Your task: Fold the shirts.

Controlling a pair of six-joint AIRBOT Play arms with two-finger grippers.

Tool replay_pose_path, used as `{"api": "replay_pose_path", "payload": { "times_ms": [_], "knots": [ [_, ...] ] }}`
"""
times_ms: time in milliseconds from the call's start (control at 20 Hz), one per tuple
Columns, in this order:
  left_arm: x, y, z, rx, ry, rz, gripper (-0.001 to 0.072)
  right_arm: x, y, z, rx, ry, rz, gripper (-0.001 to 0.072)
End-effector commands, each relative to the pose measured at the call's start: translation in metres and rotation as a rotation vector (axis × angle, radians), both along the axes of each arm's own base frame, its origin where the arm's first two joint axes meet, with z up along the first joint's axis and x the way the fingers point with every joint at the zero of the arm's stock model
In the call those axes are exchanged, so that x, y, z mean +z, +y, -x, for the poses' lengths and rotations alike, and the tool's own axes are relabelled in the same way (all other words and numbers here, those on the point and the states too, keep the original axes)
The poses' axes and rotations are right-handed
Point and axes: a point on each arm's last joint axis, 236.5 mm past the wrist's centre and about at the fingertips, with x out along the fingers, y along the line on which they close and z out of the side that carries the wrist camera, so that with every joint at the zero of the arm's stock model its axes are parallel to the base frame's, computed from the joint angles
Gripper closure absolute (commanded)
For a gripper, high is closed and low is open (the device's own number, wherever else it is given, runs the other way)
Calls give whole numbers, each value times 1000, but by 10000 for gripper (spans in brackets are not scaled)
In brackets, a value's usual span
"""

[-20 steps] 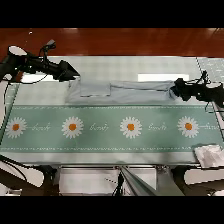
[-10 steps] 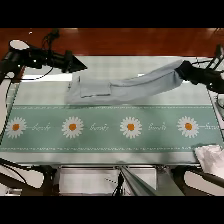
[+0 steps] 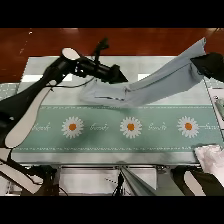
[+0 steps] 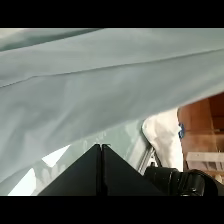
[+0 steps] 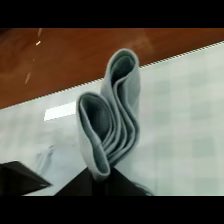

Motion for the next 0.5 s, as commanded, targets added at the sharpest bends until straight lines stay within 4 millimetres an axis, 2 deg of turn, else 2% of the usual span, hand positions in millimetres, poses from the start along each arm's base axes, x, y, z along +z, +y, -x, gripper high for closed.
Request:
{"api": "replay_pose_path", "payload": {
  "times_ms": [0, 200, 350, 450],
  "knots": [
    [-26, -47, 34, -51, 67, -24, 677, 24, 11, 37, -4, -9, -26, 688],
    [-53, -89, 81, -139, 105, -54, 677, 46, 12, 58, -38, -57, -46, 688],
    [-68, -119, 105, -145, 106, -70, 677, 55, 29, 82, 8, -49, -96, 688],
    [-72, -138, 113, -123, 70, -71, 677, 54, 28, 94, 0, -42, -68, 688]
  ]
}}
